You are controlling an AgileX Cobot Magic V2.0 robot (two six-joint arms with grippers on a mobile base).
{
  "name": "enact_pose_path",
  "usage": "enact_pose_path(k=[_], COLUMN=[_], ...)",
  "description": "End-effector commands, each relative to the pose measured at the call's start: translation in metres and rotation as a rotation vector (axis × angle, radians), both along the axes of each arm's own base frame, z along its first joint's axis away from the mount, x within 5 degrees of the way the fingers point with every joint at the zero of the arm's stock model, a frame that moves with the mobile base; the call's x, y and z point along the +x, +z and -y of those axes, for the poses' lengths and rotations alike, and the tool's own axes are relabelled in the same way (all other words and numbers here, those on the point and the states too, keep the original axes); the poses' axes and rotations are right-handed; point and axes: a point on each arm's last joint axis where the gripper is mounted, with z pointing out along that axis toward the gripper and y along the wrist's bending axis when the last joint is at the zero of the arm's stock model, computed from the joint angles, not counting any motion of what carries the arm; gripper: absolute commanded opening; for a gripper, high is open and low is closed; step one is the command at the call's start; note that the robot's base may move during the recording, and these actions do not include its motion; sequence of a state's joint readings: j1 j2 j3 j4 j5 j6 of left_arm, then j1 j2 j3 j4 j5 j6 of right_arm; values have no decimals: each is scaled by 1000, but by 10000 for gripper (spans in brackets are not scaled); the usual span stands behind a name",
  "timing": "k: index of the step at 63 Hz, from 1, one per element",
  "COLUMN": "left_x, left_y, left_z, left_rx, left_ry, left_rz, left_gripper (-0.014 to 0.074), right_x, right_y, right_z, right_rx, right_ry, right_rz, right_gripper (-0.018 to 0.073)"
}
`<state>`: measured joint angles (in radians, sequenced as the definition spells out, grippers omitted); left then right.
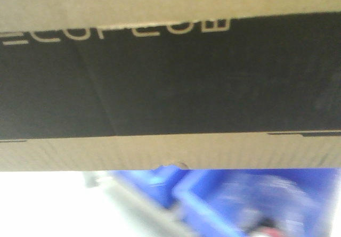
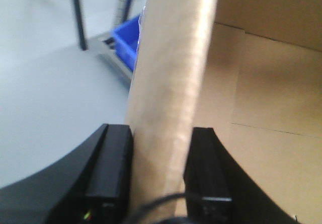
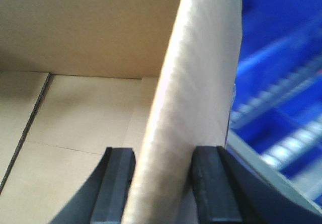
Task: Grab box from left shelf to table start
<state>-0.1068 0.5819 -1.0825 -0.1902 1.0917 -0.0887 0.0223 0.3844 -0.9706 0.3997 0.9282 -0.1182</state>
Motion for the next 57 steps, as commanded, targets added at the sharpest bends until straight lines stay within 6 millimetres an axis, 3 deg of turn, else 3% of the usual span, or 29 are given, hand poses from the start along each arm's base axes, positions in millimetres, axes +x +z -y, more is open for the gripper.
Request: enact_pose_path(k=[1,57], left_x=[-12,-13], left_y=[24,24], left_z=[22,22], left_rx=[-221,-224], left_ry=[-210,-212], left_rz=[111,111], left_gripper=[-12,-12], right_x=[-1,-1], right_y=[23,23], right_z=[-6,-6], right_rx=[151,151], right_ry=[59,59], right_rz=[128,128], right_gripper=[56,56])
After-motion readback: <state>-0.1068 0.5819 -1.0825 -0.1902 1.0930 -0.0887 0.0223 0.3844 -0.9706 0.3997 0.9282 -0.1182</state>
